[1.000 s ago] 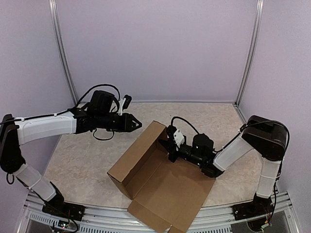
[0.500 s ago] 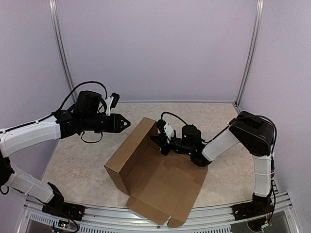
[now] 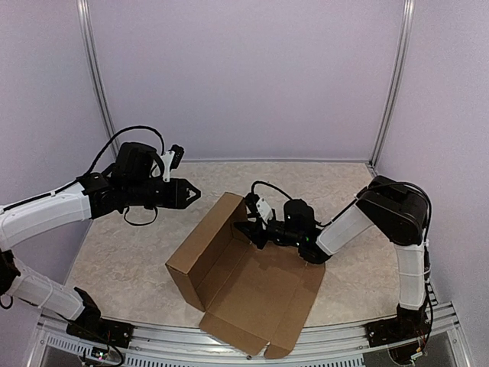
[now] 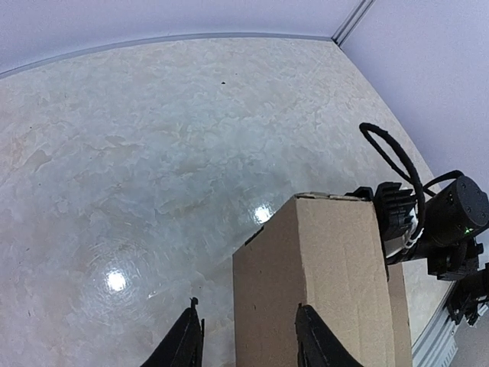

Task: Fold the paper box

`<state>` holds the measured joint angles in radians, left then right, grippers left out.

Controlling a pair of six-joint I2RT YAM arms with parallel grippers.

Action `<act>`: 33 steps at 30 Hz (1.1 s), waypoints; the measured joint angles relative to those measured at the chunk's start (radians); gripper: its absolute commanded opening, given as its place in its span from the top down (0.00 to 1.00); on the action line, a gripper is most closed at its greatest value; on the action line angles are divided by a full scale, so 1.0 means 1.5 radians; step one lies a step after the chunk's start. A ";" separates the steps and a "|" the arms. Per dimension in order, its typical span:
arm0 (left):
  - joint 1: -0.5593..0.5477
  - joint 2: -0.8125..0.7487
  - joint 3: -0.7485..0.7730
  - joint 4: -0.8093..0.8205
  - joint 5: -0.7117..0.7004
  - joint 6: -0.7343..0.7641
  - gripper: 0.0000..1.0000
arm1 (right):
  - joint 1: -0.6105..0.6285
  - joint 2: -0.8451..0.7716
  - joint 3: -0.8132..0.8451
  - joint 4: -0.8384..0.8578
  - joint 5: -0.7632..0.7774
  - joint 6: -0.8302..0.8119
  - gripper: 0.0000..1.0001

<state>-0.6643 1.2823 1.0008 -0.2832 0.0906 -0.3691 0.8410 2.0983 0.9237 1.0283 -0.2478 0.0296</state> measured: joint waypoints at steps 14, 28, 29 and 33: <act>-0.008 0.000 0.012 -0.019 -0.014 -0.003 0.58 | 0.000 -0.042 -0.068 0.022 0.010 0.004 0.39; -0.018 -0.012 0.029 -0.030 -0.036 0.004 0.55 | -0.004 -0.365 -0.197 -0.183 0.087 0.020 0.30; -0.018 -0.018 0.029 -0.030 -0.037 0.005 0.54 | -0.006 -0.391 -0.197 -0.220 0.094 0.027 0.30; -0.018 -0.062 0.014 -0.010 -0.039 0.007 0.53 | -0.019 -0.493 -0.197 -0.392 0.121 0.067 0.27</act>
<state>-0.6918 1.1893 1.0214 -0.2989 0.0322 -0.3580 0.8127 1.3594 0.6289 0.4404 -0.0669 0.1307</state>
